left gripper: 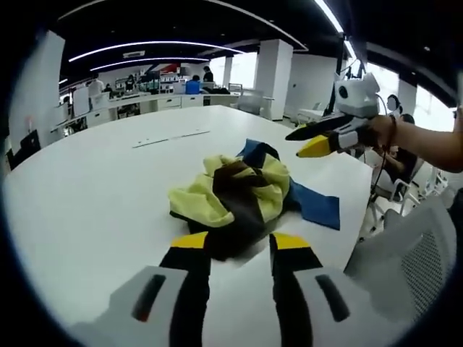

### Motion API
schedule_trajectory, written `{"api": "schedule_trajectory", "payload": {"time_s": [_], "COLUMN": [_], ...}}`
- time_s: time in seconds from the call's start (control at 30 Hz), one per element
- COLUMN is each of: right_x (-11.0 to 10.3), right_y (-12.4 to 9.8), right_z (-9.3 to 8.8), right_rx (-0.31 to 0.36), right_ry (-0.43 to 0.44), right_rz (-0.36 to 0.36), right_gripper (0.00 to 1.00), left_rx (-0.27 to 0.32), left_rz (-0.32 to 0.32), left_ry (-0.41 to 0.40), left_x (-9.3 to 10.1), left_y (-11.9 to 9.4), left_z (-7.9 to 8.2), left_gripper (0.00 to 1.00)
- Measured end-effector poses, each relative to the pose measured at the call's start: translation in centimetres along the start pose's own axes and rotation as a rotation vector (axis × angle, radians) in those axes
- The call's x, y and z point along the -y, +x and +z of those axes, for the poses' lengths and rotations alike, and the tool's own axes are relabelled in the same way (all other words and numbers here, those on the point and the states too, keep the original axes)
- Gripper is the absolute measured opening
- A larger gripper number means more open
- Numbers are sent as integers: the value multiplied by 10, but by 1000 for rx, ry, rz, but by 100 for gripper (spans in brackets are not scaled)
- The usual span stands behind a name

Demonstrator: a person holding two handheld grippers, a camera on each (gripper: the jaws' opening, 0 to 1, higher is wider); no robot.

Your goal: Fold the garment on the visible template until the final outline fits inside the template.

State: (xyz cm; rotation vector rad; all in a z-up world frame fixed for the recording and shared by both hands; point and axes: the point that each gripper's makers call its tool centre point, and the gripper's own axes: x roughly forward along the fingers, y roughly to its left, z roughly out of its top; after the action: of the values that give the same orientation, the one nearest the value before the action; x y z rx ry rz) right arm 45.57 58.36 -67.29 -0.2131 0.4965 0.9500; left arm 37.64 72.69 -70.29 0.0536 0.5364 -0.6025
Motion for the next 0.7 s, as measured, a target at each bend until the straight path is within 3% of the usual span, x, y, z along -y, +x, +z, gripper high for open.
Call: {"api": "schedule_trajectory", "payload": {"time_s": [0.43,0.7], "right_x": [7,9], "right_y": [18,30], "right_z": [5,14], "right_rx": [-33,-29], "right_ry": [-71,-123], "right_rz": [43,78], "right_gripper": [28,27], "left_rx": [-38,-51], "left_rz": [-42,-61], "left_ry": [-18,-18], "left_x": [2,3], "left_y": [21,33], "left_z": [-8,-11], "left_gripper": [20,18]}}
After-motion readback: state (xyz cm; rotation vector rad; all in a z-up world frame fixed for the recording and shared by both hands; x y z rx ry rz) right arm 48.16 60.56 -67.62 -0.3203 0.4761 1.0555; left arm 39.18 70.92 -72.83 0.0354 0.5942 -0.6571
